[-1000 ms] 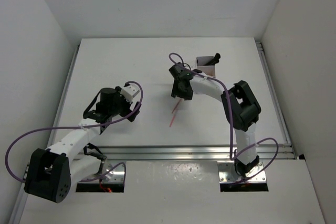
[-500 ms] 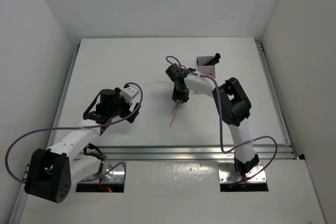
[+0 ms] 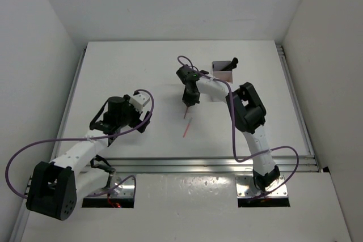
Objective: Organize the makeup
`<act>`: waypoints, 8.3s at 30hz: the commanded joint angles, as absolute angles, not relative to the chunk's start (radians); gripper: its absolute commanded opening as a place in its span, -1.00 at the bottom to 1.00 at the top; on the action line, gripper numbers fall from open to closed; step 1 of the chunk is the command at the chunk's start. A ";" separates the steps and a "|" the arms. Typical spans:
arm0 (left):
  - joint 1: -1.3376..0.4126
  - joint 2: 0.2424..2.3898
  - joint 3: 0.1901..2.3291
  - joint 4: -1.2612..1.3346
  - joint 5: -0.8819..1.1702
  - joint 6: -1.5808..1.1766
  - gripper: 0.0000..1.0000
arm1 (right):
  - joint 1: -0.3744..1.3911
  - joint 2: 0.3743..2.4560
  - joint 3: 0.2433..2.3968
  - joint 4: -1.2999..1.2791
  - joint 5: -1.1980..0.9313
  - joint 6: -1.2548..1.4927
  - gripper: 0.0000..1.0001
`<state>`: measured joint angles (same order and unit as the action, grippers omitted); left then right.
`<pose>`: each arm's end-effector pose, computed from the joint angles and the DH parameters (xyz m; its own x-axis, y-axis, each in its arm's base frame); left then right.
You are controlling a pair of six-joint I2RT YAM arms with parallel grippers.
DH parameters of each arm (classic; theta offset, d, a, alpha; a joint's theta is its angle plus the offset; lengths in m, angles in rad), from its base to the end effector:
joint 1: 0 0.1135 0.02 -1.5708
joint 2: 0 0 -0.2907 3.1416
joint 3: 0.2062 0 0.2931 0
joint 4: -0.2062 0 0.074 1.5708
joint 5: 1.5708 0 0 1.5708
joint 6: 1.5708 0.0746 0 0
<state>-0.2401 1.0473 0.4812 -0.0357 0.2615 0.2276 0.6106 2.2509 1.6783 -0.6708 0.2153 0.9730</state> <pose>0.2571 -0.0828 0.1794 -0.4372 0.3314 -0.8361 0.5495 0.8343 0.0434 0.4382 0.2872 0.0954 -0.8531 0.3886 -0.3482 0.3577 0.9214 0.1520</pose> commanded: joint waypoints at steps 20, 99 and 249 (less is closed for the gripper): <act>-0.207 1.072 0.503 -0.003 0.273 0.233 0.95 | 0.442 1.843 1.356 0.337 -0.002 0.646 -0.99; -0.189 1.108 0.522 0.005 0.282 0.233 0.95 | 0.400 1.617 1.117 0.209 0.519 0.204 0.52; 0.011 1.092 0.255 0.333 0.281 -0.060 0.98 | -0.342 1.657 1.275 -0.963 -0.267 0.522 1.00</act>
<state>0.0147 1.1103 0.2569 0.2939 0.2802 -0.0433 -0.3435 1.7027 1.2823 -0.9539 -0.2474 0.5022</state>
